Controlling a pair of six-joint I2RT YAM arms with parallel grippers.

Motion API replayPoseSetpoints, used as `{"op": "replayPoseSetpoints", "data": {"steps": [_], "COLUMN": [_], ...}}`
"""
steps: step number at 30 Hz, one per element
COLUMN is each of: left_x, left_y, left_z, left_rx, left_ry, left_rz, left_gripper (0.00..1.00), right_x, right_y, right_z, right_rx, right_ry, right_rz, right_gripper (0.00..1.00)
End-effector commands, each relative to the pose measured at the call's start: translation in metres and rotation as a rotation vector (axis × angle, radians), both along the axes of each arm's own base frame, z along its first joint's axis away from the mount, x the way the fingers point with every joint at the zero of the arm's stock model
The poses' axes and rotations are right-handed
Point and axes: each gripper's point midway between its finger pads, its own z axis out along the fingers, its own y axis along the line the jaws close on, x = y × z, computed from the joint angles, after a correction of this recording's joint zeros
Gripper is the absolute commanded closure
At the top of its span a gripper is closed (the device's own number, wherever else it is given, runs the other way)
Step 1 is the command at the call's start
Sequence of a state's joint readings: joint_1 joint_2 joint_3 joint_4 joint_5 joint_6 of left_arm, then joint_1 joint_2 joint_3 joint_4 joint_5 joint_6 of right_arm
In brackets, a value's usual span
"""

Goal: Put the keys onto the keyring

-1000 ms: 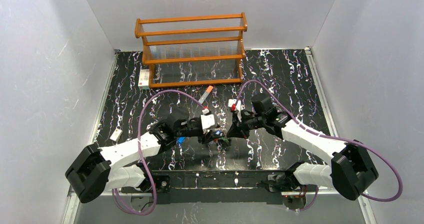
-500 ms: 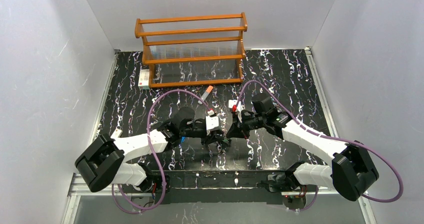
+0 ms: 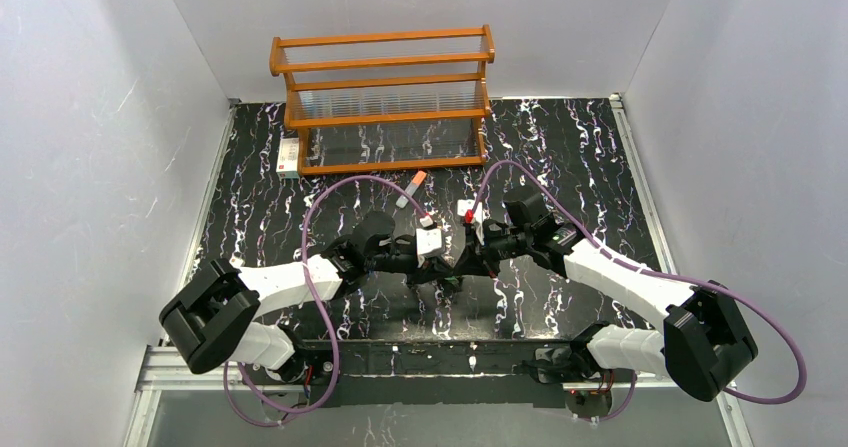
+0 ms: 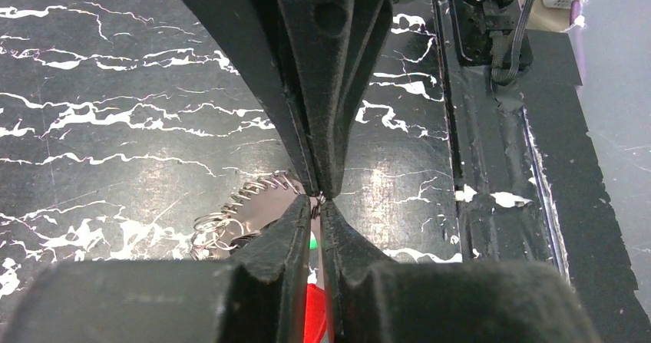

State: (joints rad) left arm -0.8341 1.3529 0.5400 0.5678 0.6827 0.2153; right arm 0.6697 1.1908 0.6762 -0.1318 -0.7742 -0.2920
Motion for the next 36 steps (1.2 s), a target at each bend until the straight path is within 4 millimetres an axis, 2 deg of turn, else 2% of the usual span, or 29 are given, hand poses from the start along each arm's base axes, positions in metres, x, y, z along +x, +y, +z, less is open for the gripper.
{"op": "replayPoseSetpoints", "data": {"steps": [1, 3, 7, 12, 15, 17, 21, 30, 36], "left_x": [0.0, 0.001, 0.003, 0.011, 0.013, 0.013, 0.012, 0.009, 0.009], "left_y": [-0.009, -0.009, -0.008, -0.002, 0.002, 0.005, 0.008, 0.011, 0.011], "left_z": [0.019, 0.021, 0.024, 0.026, 0.027, 0.029, 0.031, 0.039, 0.041], "left_rx": [-0.046, -0.05, -0.053, -0.05, -0.049, -0.053, -0.058, -0.077, -0.084], "left_ry": [-0.021, -0.026, -0.036, -0.068, -0.09, -0.102, -0.125, -0.19, -0.186], "left_rz": [-0.029, -0.031, -0.014, 0.045, 0.072, 0.083, 0.083, 0.062, 0.064], "left_gripper": [0.95, 1.0, 1.0, 1.0, 1.0, 1.0, 1.0, 1.0, 1.0], "right_x": [-0.002, -0.002, 0.003, 0.023, 0.031, 0.033, 0.026, 0.012, 0.01], "right_y": [0.006, 0.006, 0.007, 0.004, -0.003, -0.007, -0.009, 0.002, 0.007], "right_z": [0.021, 0.022, 0.024, 0.038, 0.047, 0.047, 0.038, 0.033, 0.034], "right_rx": [0.062, 0.062, 0.062, 0.081, 0.113, 0.121, 0.113, 0.132, 0.165], "right_ry": [-0.043, -0.046, -0.055, -0.161, -0.251, -0.284, -0.285, -0.216, -0.205], "right_rz": [0.044, 0.042, 0.022, -0.097, -0.159, -0.183, -0.153, -0.036, -0.013], "right_gripper": [0.99, 0.99, 0.99, 0.56, 0.4, 0.34, 0.33, 0.48, 0.5]}}
